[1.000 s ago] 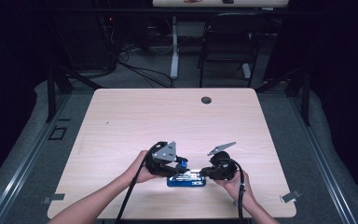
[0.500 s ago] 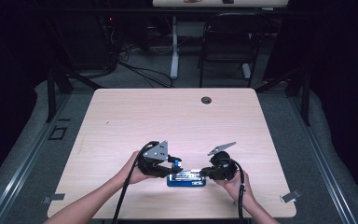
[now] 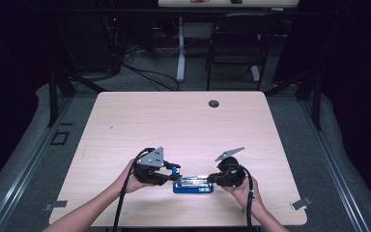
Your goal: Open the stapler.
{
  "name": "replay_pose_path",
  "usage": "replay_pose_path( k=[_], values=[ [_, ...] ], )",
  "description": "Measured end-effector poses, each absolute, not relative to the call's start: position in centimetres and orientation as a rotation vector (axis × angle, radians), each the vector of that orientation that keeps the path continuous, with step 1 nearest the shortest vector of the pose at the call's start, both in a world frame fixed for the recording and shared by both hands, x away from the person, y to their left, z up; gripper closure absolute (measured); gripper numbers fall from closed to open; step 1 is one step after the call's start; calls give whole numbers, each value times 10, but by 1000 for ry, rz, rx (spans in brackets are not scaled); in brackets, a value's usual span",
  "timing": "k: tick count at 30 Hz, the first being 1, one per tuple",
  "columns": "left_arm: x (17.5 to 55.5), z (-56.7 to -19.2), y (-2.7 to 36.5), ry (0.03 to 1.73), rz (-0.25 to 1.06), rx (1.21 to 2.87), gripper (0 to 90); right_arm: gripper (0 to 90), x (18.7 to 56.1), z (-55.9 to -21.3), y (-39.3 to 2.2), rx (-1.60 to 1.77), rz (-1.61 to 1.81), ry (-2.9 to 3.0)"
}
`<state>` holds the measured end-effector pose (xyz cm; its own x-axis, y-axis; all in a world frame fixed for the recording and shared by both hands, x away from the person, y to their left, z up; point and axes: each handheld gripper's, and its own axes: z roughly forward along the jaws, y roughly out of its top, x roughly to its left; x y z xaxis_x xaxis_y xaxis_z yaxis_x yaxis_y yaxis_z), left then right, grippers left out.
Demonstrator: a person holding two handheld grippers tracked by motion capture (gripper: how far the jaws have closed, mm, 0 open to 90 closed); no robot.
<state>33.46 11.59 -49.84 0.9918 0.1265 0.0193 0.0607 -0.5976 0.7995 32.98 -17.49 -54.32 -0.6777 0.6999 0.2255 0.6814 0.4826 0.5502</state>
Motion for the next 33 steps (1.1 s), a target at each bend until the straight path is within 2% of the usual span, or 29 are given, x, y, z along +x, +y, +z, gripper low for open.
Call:
replay_pose_path(
  k=[10,20,33],
  values=[
    [334,-507,136,192,61,2173,655,840,330,-544,-175,1260,989,2673],
    [335,-523,164,283,-1,2229,646,840,330,-544,-176,1262,983,2677],
    [337,-532,172,303,-35,2302,638,839,330,-544,-176,1264,984,2677]
  ],
)
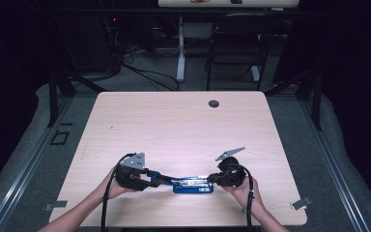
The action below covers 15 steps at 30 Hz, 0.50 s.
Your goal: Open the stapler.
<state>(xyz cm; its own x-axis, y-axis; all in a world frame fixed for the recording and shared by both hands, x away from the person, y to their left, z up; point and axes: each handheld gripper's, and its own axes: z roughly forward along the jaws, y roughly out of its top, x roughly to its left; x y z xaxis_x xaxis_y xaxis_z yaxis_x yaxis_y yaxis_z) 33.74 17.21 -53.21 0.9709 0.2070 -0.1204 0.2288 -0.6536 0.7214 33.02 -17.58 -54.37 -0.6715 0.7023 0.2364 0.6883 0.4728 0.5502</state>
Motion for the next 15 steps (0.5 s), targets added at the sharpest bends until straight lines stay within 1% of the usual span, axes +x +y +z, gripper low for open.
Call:
replay_pose_path(
  k=[2,3,4,5,6,15],
  values=[
    [337,-533,172,307,-36,2306,638,840,330,-544,-176,1265,985,2676],
    [337,-533,172,299,-25,2331,636,839,330,-544,-176,1266,986,2676],
    [337,-539,173,286,1,2397,635,839,330,-544,-176,1267,985,2677],
    [337,-539,173,286,1,2397,637,839,330,-544,-176,1267,985,2677],
    [337,-548,175,307,-11,2423,638,839,330,-544,-176,1272,991,2673],
    [340,-560,175,326,-30,2454,647,839,331,-544,-177,1273,991,2680]
  ],
)
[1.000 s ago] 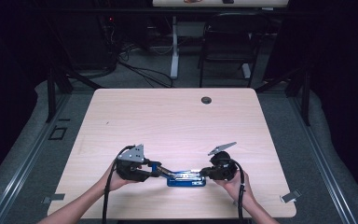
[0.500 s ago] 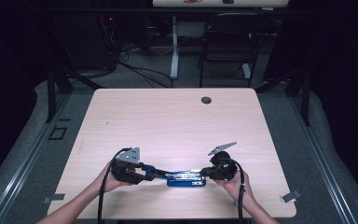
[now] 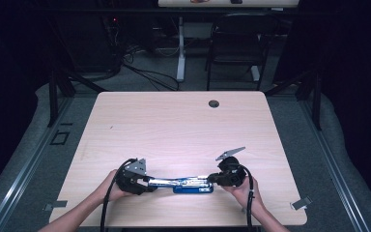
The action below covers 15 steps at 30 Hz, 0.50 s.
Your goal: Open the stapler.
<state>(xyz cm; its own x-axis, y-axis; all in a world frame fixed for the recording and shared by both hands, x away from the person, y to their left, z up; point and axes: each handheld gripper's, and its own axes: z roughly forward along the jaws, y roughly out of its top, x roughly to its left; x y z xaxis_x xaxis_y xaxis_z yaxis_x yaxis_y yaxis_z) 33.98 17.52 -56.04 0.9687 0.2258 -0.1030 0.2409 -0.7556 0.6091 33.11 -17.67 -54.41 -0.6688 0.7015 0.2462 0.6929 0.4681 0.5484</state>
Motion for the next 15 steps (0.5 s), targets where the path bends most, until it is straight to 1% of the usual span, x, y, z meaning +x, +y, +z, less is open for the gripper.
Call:
replay_pose_path(
  k=[2,4,6,12,13,15],
  values=[
    [340,-562,175,337,-20,2470,646,838,331,-544,-177,1273,989,2680],
    [342,-569,174,344,-47,2467,646,838,331,-544,-177,1274,992,2679],
    [343,-568,174,344,-32,2486,645,837,331,-545,-177,1278,1006,2678],
    [343,-570,175,326,-41,2465,647,836,332,-545,-179,1287,1007,2687],
    [343,-570,175,314,-35,2467,647,829,333,-545,-179,1294,1016,2691],
    [343,-569,175,311,-34,2469,647,778,335,-544,-180,1292,1008,2696]
  ],
)
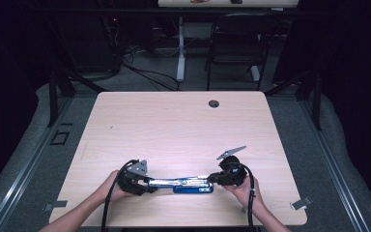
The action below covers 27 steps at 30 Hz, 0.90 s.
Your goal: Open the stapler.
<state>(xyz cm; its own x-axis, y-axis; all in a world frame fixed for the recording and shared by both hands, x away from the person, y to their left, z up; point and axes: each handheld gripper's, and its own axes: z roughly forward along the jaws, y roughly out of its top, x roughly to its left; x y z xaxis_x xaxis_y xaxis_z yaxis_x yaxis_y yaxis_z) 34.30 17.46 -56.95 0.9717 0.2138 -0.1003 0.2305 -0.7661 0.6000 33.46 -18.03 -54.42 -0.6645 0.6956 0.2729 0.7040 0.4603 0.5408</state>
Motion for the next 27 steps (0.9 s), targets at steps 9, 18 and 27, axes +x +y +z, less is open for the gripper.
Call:
replay_pose_path(
  k=[9,18,27],
  values=[
    [346,-567,175,281,-30,2491,648,696,338,-538,-184,-1289,-1021,-2652],
    [346,-567,175,282,-28,2482,647,571,337,-529,-192,-1298,-1046,-2668],
    [347,-566,175,273,-44,2495,647,477,334,-520,-205,-1295,-1070,-2694]
  ],
)
